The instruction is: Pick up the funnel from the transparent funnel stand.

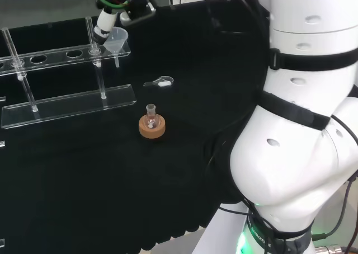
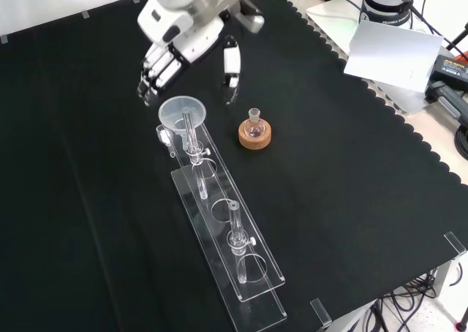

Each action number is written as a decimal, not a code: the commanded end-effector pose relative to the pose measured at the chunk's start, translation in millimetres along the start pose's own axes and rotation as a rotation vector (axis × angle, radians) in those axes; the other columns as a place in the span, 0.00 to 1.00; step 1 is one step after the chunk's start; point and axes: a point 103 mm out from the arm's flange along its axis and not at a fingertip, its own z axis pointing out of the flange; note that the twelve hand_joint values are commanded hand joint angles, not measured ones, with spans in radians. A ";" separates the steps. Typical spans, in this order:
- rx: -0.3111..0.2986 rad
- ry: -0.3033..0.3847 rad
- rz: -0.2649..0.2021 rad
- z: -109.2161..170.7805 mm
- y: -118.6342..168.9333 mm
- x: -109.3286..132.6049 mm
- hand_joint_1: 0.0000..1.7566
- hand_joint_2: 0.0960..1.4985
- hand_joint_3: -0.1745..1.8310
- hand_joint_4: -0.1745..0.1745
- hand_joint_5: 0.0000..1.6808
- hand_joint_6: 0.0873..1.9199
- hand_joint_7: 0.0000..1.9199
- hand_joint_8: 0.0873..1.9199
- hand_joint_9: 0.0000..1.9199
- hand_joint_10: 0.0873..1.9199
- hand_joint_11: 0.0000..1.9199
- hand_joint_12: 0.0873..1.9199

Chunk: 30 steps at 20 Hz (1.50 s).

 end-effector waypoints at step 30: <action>0.068 -0.062 -0.003 32.3 49.1 -1.7 0.42 0.35 0.29 0.69 0.07 0.00 0.00 0.27 0.08 0.46 0.15 0.80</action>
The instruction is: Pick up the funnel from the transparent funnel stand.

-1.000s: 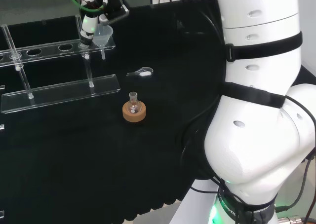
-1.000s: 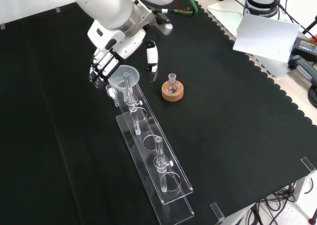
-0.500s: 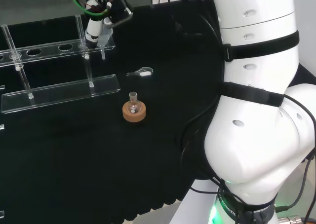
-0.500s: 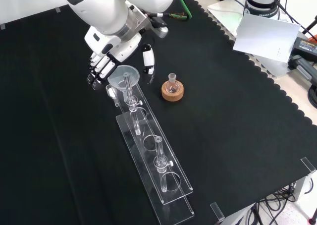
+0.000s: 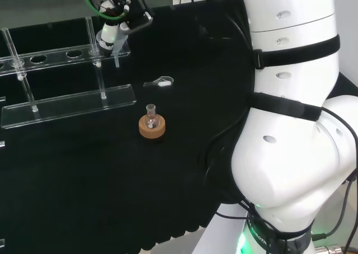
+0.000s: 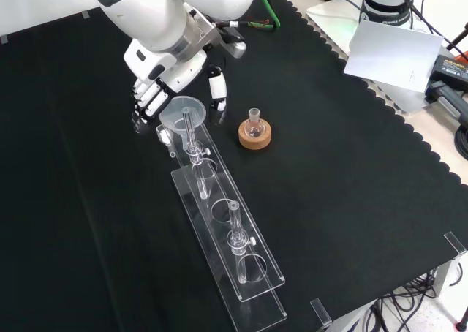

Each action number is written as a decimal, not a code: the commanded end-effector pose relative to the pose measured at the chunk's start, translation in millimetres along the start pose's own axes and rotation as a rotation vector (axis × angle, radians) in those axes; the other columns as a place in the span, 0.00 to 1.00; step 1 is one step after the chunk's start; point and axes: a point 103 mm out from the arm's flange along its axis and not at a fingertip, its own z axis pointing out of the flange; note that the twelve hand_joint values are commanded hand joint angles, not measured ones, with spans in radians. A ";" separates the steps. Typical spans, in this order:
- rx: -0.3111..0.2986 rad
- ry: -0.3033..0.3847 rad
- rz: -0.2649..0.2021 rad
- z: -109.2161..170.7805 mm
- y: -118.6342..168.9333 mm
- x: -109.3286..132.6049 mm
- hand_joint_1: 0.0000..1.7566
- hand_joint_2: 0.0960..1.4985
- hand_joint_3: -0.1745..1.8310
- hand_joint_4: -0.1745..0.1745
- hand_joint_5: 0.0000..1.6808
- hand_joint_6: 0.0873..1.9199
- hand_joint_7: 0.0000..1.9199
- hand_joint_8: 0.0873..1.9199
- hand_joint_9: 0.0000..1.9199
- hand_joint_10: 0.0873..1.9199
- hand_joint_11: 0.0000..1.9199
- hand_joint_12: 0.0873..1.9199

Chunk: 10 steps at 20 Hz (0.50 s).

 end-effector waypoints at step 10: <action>-0.084 -0.018 0.078 4.4 2.6 -2.5 0.43 0.38 0.32 0.63 0.21 0.00 0.11 0.32 0.25 0.36 0.22 0.76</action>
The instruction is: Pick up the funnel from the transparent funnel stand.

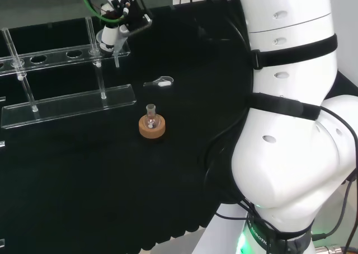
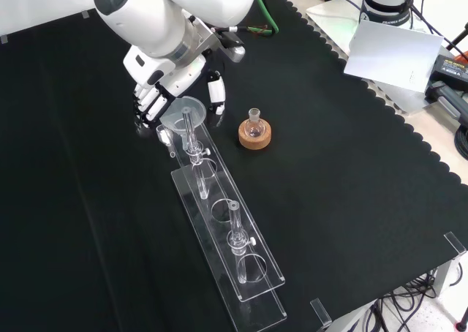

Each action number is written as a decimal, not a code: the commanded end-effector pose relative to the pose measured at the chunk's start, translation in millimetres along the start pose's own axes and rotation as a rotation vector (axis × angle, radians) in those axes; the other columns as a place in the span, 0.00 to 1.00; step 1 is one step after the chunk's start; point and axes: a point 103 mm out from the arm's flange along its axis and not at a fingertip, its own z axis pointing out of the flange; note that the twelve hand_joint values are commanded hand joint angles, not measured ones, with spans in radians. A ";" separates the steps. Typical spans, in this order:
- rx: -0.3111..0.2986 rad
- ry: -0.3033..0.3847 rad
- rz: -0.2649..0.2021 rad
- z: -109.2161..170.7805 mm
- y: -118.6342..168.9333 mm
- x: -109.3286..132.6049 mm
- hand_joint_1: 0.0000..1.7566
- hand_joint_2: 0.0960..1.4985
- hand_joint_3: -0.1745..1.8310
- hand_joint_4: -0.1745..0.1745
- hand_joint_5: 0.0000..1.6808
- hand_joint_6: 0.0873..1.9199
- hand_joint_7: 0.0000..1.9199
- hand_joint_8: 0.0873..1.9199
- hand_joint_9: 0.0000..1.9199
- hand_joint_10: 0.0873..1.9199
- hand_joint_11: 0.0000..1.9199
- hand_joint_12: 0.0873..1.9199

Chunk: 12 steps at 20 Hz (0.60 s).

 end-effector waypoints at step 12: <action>-0.285 -0.126 0.117 -45.9 -42.3 -5.8 0.50 0.46 0.37 0.61 0.47 0.23 0.38 0.27 0.54 0.15 0.36 0.63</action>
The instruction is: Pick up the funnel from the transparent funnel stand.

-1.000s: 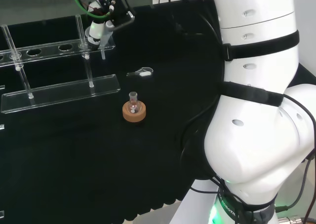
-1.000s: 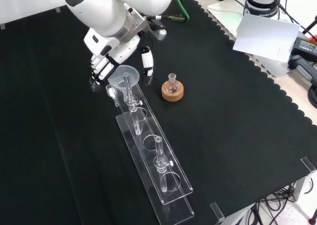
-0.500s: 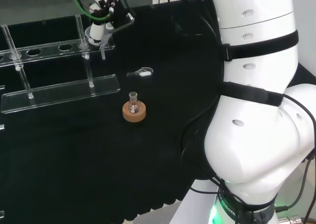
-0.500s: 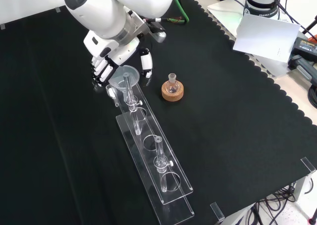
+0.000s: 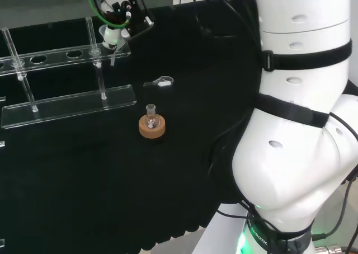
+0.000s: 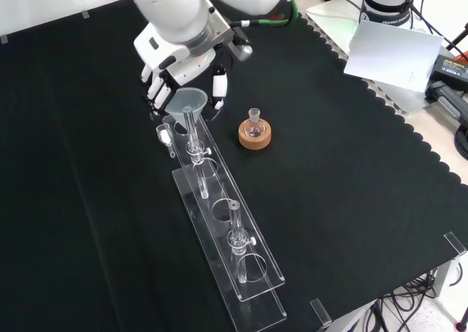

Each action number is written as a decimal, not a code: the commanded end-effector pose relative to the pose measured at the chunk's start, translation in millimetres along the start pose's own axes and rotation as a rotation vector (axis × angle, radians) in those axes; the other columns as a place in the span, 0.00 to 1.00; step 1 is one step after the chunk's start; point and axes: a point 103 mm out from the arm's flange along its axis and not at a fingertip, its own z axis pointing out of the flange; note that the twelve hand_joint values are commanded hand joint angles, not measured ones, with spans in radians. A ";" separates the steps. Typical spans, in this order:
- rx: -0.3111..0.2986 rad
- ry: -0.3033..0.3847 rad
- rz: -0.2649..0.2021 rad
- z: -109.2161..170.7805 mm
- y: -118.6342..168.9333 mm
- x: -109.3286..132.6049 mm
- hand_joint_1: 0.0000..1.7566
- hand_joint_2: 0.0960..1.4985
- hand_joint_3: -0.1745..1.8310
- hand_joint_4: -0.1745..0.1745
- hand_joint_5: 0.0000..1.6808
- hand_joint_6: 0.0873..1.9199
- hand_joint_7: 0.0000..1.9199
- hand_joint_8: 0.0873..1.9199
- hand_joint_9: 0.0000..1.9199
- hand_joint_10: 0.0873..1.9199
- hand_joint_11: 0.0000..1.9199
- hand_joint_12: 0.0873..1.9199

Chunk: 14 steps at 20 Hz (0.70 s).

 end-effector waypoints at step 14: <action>-0.114 -0.150 0.113 -86.0 -106.0 -37.5 0.50 0.46 0.38 0.66 0.48 0.29 0.38 0.28 0.54 0.14 0.36 0.62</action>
